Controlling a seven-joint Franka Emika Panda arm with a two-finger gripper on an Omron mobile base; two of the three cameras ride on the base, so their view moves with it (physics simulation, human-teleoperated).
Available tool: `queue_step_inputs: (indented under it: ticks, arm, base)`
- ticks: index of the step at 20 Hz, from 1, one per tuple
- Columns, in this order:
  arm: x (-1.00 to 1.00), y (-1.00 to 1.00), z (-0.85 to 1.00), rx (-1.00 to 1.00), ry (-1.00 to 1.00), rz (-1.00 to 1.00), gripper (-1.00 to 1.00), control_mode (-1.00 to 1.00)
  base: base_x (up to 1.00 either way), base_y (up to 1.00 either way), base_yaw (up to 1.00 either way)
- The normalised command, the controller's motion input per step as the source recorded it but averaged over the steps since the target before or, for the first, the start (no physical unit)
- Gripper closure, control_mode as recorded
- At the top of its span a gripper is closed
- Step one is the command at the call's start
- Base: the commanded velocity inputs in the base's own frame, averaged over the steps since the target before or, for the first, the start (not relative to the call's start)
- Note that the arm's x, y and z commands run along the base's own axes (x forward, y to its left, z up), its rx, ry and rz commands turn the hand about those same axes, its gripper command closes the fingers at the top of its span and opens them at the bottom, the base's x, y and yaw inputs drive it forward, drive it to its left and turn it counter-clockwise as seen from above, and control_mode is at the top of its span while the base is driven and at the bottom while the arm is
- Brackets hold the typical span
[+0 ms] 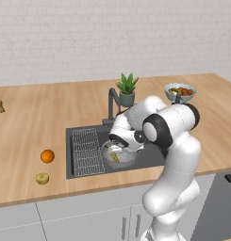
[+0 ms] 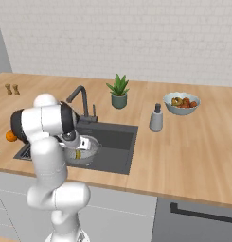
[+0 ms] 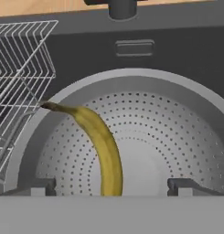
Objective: Put the colander in the sink, put the kiwi, banana, orange in the colander, and turn on the sink faucet and pour water over the colander.
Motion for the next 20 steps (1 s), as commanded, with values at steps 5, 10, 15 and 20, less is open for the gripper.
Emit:
queue_step_inputs:
  ticks: [5,10,15,20]
  arm:
    - [-0.27,-0.35,1.00,0.07,-0.01,0.00,-1.00,-1.00]
    - [-0.24,-0.51,1.00,0.10,-0.02,0.00,-1.00,-1.00]
    - [0.27,-0.47,1.00,0.11,-0.01,-0.01,-1.00,-1.00]
    - [0.37,-0.55,1.00,0.09,0.00,-0.04,-1.00,-1.00]
  base:
    - [0.00,0.00,0.00]
    - [0.00,0.00,0.00]
    - [0.00,0.00,0.00]
    - [0.00,0.00,0.00]
